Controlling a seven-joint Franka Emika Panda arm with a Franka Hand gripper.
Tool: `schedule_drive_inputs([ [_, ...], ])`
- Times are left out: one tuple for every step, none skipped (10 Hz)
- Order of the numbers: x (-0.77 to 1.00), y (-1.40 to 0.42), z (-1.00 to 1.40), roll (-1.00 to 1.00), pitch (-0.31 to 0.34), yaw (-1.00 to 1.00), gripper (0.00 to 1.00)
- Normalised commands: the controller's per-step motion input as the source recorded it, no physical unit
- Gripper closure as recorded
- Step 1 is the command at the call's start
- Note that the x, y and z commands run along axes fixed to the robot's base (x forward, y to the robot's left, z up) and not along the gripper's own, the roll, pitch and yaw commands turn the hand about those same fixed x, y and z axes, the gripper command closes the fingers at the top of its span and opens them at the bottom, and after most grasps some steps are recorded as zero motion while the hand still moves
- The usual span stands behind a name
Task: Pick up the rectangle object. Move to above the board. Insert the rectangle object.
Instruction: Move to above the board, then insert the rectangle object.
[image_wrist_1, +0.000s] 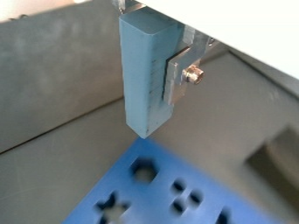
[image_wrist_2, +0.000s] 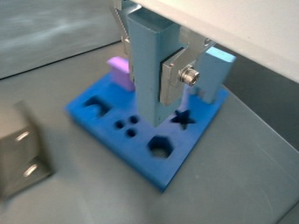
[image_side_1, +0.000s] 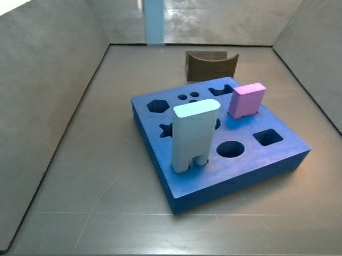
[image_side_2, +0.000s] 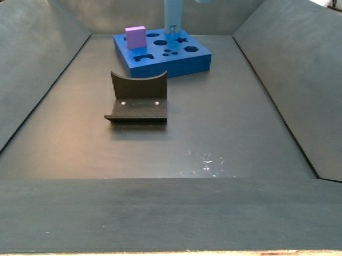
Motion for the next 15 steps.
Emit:
schedule_drive_inputs([
  [0.34, -0.63, -0.33, 0.10, 0.147, -1.00, 1.00],
  [0.23, -0.38, -0.20, 0.09, 0.164, -1.00, 1.00],
  [0.12, -0.19, -0.09, 0.09, 0.192, -1.00, 1.00],
  [0.05, -0.08, -0.01, 0.05, 0.163, -0.41, 1.00],
  [0.00, 0.00, 0.00, 0.00, 0.000, -0.01, 1.00],
  [0.00, 0.00, 0.00, 0.00, 0.000, -0.13, 1.00],
  [0.00, 0.00, 0.00, 0.00, 0.000, -0.14, 1.00],
  [0.00, 0.01, 0.06, -0.03, 0.000, 0.00, 1.00],
  [0.10, 0.05, 0.43, 0.00, 0.000, 0.00, 1.00],
  [0.15, 0.04, 0.44, 0.00, 0.000, 0.00, 1.00],
  [0.00, 0.00, 0.00, -0.07, 0.000, 0.00, 1.00],
  [0.00, 0.00, -0.02, 0.00, 0.000, 0.00, 1.00],
  [0.13, -0.11, 0.00, 0.03, 0.000, -0.55, 1.00],
  [0.00, -0.06, 0.00, 0.01, 0.000, -1.00, 1.00],
  [0.00, 0.00, 0.00, 0.00, 0.000, -1.00, 1.00],
])
